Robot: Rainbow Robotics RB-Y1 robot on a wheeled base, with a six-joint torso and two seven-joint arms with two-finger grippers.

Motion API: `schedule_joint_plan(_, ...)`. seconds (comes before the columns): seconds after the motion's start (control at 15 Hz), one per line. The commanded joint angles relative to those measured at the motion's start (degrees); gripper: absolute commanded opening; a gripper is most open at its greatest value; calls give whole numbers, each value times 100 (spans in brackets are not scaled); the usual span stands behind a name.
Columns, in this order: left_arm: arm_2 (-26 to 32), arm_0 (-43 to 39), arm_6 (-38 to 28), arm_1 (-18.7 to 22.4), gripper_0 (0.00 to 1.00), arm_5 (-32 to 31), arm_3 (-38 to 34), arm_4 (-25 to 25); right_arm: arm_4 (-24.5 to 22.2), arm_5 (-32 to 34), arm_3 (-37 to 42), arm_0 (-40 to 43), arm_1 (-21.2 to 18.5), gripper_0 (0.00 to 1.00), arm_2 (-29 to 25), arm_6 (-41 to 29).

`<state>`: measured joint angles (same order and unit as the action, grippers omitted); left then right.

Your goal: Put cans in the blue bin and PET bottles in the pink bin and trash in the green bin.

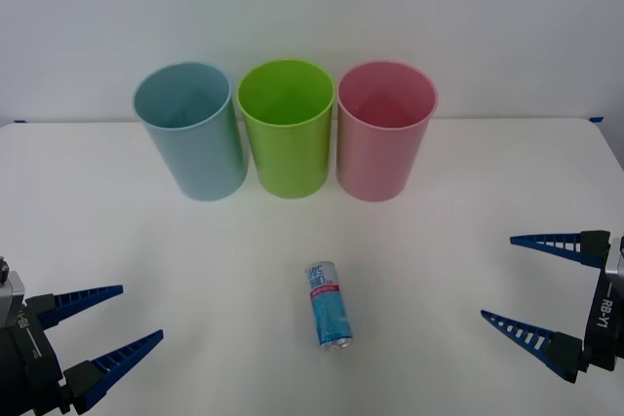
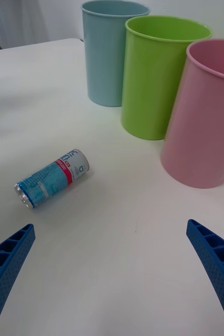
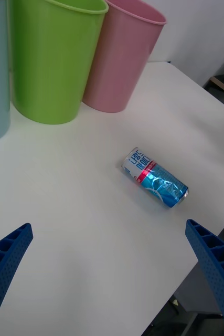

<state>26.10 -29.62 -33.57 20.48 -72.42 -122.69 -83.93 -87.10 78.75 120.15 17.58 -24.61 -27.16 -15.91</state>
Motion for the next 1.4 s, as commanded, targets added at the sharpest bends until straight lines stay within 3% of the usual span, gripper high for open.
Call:
schedule_joint_plan(0.07, 0, 0, 0, 0, 100, 0, 0, 0, 0, 0, 0, 0, 0, 100, 0, 0)
schedule_joint_plan(0.13, 0, 0, 0, 0, 100, 0, 0, 0, 9, -9, -9, -26, 149, 100, 26, 9)
schedule_joint_plan(0.33, 0, 0, 0, 0, 100, 0, 0, 0, 53, 0, 229, -44, 105, 100, 0, -167)
schedule_joint_plan(0.53, 0, 0, 0, 0, 100, 0, 0, 0, 53, -26, 580, 18, -79, 100, -26, -800)
schedule_joint_plan(0.8, 0, 0, 0, 0, 100, 0, 0, 0, -352, -220, 1538, 299, -439, 100, -123, -2312)
schedule_joint_plan(1.07, 0, 0, 0, 0, 100, 0, 0, 0, -1468, -202, 2408, 334, -431, 100, -44, -3894)
schedule_joint_plan(1.4, 0, 0, 0, 0, 100, 0, 0, 0, -2795, 167, 2985, 255, -483, 100, 545, -5678)
